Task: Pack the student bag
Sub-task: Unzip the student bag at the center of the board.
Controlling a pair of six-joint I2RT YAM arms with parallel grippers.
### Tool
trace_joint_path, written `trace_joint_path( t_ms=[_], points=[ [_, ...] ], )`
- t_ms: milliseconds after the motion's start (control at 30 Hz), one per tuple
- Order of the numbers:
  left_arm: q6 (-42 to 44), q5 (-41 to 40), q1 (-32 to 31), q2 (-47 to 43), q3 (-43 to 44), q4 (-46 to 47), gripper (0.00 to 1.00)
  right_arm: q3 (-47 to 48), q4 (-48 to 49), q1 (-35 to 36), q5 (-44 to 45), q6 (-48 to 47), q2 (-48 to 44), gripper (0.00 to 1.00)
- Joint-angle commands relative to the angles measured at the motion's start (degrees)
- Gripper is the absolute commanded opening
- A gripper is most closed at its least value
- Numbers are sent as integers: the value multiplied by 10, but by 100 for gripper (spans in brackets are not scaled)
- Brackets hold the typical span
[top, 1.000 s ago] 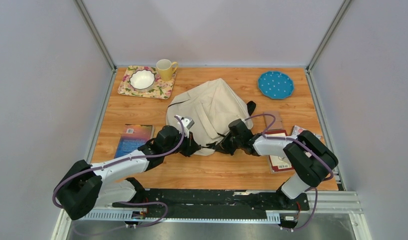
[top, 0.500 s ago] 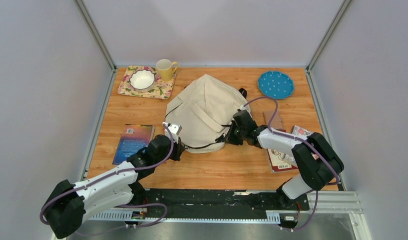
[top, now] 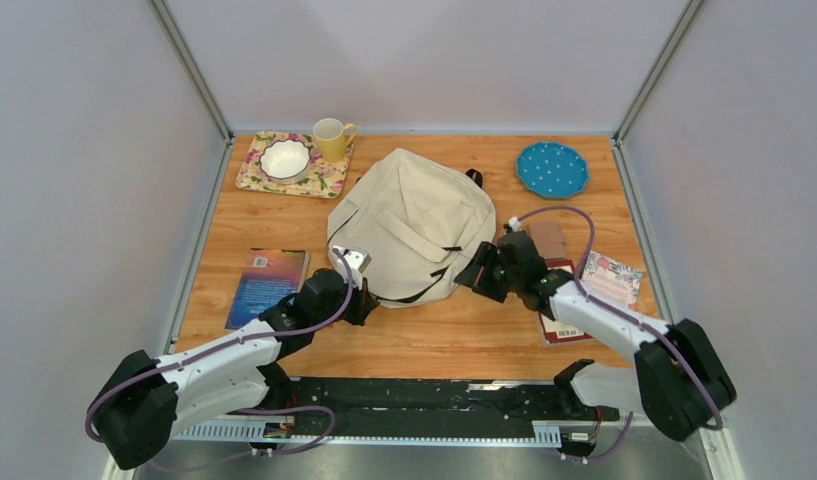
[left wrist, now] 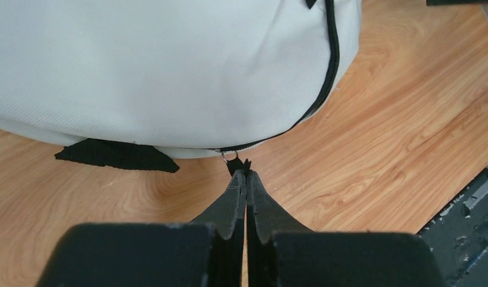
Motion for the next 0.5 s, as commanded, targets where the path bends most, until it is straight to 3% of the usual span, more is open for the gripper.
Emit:
trace_joint_path(
  t_ms=[0, 67, 167, 367, 467],
  points=[
    [-6, 49, 0, 10, 40, 30, 0, -135, 129, 12, -75, 170, -101, 61],
    [-3, 61, -2, 15, 47, 28, 0, -164, 185, 44, -71, 231, -135, 63],
    [1, 68, -6, 18, 60, 23, 0, -143, 175, 84, -41, 247, -131, 63],
    [8, 59, -30, 32, 84, 8, 0, -172, 356, 110, -32, 354, -68, 64],
    [16, 43, -49, 41, 96, -3, 0, -176, 382, 123, -19, 380, -36, 65]
  ],
)
